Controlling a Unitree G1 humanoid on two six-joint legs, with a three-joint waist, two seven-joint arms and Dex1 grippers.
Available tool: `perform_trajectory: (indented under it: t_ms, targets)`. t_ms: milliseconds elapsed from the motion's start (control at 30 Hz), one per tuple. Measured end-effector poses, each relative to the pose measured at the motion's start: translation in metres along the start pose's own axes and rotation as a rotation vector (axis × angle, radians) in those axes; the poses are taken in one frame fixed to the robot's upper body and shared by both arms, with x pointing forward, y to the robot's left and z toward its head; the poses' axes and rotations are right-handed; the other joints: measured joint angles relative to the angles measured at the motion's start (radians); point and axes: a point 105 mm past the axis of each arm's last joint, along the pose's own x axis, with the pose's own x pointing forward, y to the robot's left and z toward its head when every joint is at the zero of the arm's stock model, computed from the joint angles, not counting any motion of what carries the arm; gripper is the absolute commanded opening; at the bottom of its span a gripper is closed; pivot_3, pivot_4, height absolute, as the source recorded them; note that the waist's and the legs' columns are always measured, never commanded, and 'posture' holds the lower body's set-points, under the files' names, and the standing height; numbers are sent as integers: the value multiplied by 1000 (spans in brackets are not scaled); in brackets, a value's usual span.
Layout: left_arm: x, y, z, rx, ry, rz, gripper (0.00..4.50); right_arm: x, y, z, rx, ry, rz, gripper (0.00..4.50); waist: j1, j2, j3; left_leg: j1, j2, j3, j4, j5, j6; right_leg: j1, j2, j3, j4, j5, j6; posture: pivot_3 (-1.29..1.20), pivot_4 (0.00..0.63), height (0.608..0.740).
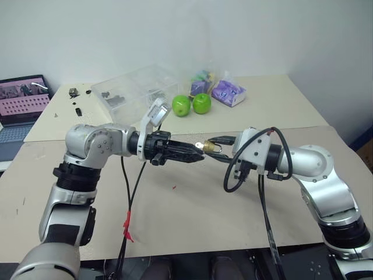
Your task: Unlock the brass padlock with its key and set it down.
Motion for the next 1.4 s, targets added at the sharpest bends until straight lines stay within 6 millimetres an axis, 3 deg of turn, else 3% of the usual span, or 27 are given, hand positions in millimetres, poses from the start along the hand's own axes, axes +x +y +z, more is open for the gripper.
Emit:
perform_trajectory:
  t_ms: [300, 433, 700, 1400]
  targets:
    - [-19, 19, -1, -14, -38, 67, 1764, -11, -9, 20, -27, -37, -13, 916, 1, 0, 0, 0, 0, 0, 0, 0, 0, 0, 0, -1, 0, 0, 0, 0, 150, 740]
    - [-13, 23, 3, -24, -58, 62, 1764, -12, -6, 24, -26, -38, -6, 916, 2, 0, 0, 0, 0, 0, 0, 0, 1, 0, 0, -1, -1, 0, 0, 0, 150, 740]
    - [-11, 23, 12, -8, -86, 66, 1764, -10, 9, 11, 12, 1, 18, 916, -1, -1, 0, 0, 0, 0, 1, 0, 1, 0, 0, 0, 0, 0, 0, 0, 150, 740]
    - [-6, 24, 8, -38, -80, 68, 1764, -9, 6, 16, -10, -10, -1, 916, 0, -1, 0, 0, 0, 0, 0, 0, 1, 0, 0, -1, 0, 0, 0, 0, 150, 740]
